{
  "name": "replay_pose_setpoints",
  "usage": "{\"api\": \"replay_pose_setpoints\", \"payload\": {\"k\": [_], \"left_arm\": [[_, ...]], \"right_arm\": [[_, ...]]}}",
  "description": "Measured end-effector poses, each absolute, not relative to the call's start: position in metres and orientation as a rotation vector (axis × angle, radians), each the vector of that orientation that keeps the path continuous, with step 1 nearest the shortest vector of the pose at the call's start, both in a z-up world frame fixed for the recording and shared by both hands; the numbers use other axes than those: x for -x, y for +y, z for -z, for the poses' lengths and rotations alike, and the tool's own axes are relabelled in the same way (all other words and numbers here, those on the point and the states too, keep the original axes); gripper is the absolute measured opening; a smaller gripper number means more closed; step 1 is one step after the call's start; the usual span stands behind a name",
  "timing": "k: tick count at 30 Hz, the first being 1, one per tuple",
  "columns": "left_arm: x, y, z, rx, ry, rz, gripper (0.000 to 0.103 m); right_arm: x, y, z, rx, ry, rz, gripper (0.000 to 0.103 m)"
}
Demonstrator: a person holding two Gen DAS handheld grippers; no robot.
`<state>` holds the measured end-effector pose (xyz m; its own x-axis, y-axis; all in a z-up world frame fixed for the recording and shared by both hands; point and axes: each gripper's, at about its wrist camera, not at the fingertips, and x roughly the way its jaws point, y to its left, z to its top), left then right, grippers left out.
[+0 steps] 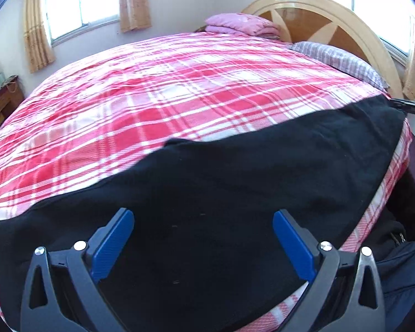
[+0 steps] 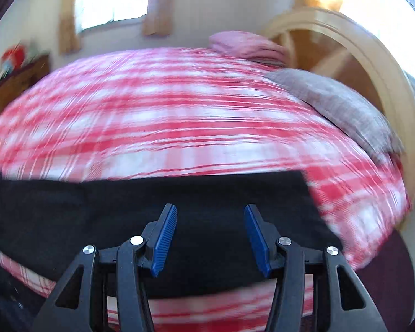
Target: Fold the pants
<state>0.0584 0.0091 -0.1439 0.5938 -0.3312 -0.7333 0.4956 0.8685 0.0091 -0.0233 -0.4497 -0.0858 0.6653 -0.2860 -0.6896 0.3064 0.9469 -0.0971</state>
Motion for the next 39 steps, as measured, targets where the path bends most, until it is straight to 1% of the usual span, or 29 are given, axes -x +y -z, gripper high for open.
{"api": "replay_pose_setpoints", "payload": {"k": [3,7,12,15,21,26,33,35,36,37,38,39], "left_arm": [[-0.063,0.019,0.143,-0.199,0.793,0.437,0.103],[-0.067,0.025,0.146,-0.188,0.788,0.398,0.103],[-0.066,0.025,0.148,-0.233,0.774,0.369,0.103],[-0.067,0.026,0.150,-0.232,0.778,0.368,0.103],[-0.067,0.028,0.155,-0.238,0.790,0.362,0.103],[-0.065,0.028,0.155,-0.240,0.788,0.362,0.103],[-0.066,0.030,0.156,-0.241,0.789,0.363,0.103],[-0.066,0.031,0.156,-0.241,0.786,0.357,0.103],[-0.066,0.032,0.155,-0.240,0.784,0.354,0.103],[-0.067,0.034,0.155,-0.238,0.782,0.350,0.103],[-0.068,0.036,0.154,-0.235,0.781,0.345,0.103],[-0.069,0.039,0.154,-0.233,0.781,0.340,0.103]], "right_arm": [[0.050,-0.495,0.074,-0.187,0.717,0.386,0.053],[0.086,-0.545,0.075,-0.411,0.632,0.412,0.053],[0.096,-0.573,0.084,-0.607,0.633,0.355,0.053],[0.092,-0.576,0.095,-0.655,0.694,0.341,0.053],[0.096,-0.588,0.110,-0.791,0.725,0.264,0.053],[0.094,-0.587,0.119,-0.824,0.709,0.216,0.053],[0.097,-0.582,0.123,-0.847,0.624,0.185,0.053],[0.098,-0.581,0.123,-0.873,0.605,0.164,0.044],[0.100,-0.582,0.125,-0.881,0.603,0.163,0.033],[0.100,-0.583,0.126,-0.892,0.597,0.164,0.024],[0.100,-0.583,0.128,-0.898,0.594,0.163,0.020],[0.099,-0.583,0.130,-0.899,0.595,0.163,0.014]]}}
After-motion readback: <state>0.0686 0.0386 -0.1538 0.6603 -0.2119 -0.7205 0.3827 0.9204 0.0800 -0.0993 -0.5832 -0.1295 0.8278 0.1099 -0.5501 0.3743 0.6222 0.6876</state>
